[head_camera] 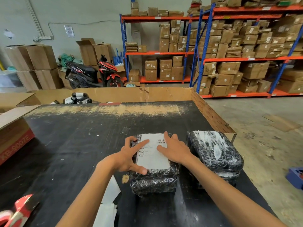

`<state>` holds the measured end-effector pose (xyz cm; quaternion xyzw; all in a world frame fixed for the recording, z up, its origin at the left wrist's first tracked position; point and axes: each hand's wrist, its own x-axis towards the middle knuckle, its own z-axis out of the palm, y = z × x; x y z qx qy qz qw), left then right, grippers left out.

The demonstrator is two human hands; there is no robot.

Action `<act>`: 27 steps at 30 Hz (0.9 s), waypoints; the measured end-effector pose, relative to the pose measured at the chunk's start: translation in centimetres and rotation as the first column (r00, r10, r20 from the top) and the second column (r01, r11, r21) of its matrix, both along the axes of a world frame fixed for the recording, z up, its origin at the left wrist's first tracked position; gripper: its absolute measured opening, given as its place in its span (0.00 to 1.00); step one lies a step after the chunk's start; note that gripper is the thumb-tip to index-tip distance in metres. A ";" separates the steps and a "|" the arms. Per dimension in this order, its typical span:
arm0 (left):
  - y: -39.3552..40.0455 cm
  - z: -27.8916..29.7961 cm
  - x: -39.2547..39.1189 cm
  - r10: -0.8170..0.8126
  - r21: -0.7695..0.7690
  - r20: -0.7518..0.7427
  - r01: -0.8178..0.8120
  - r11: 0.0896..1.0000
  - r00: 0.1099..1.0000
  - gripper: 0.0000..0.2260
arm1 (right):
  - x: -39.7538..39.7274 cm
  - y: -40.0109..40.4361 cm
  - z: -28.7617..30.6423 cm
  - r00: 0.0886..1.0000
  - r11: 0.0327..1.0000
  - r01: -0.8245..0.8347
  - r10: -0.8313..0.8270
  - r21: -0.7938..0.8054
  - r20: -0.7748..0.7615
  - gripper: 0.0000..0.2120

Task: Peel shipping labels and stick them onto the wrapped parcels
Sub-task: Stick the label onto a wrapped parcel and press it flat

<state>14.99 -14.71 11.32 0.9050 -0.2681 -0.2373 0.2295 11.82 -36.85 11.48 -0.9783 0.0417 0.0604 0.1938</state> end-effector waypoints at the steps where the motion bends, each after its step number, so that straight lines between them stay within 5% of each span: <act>1: 0.0 0.3 0.3 -0.015 0.030 -0.022 0.016 0.999 1.000 0.52 | 0.2 0.1 -0.2 1.000 1.000 0.013 -0.013 -0.002 -0.001 0.38; 4: -0.1 1.7 1.8 -0.030 0.140 -0.071 0.040 0.989 0.997 0.52 | 0.6 0.3 -0.2 1.000 0.999 -0.025 0.026 0.031 -0.005 0.36; 9: -2.1 1.5 2.9 0.068 0.141 0.002 -0.068 0.988 0.998 0.37 | 0.5 -0.2 -0.3 0.997 0.998 -0.054 0.056 0.034 -0.051 0.29; 15: -3.6 -2.1 2.5 0.288 -0.197 0.127 -0.260 0.945 0.949 0.24 | 0.5 -0.8 -0.9 0.996 0.979 -0.027 0.043 0.204 -0.072 0.36; 18: -3.4 -3.3 1.8 0.345 -0.358 0.140 -0.278 0.892 0.928 0.24 | -0.2 -1.1 -1.2 0.989 0.923 -0.072 0.114 0.377 -0.091 0.49; 22: -1.6 -2.5 2.4 0.183 -0.355 -0.118 -0.214 0.910 0.976 0.37 | -1.2 -1.5 -1.0 0.967 0.887 -0.128 0.211 0.444 -0.142 0.64; 27: -0.5 -2.3 2.3 0.128 -0.372 -0.210 -0.200 0.906 0.969 0.47 | -1.4 -2.7 -0.5 0.945 0.844 -0.119 0.258 0.523 -0.201 0.59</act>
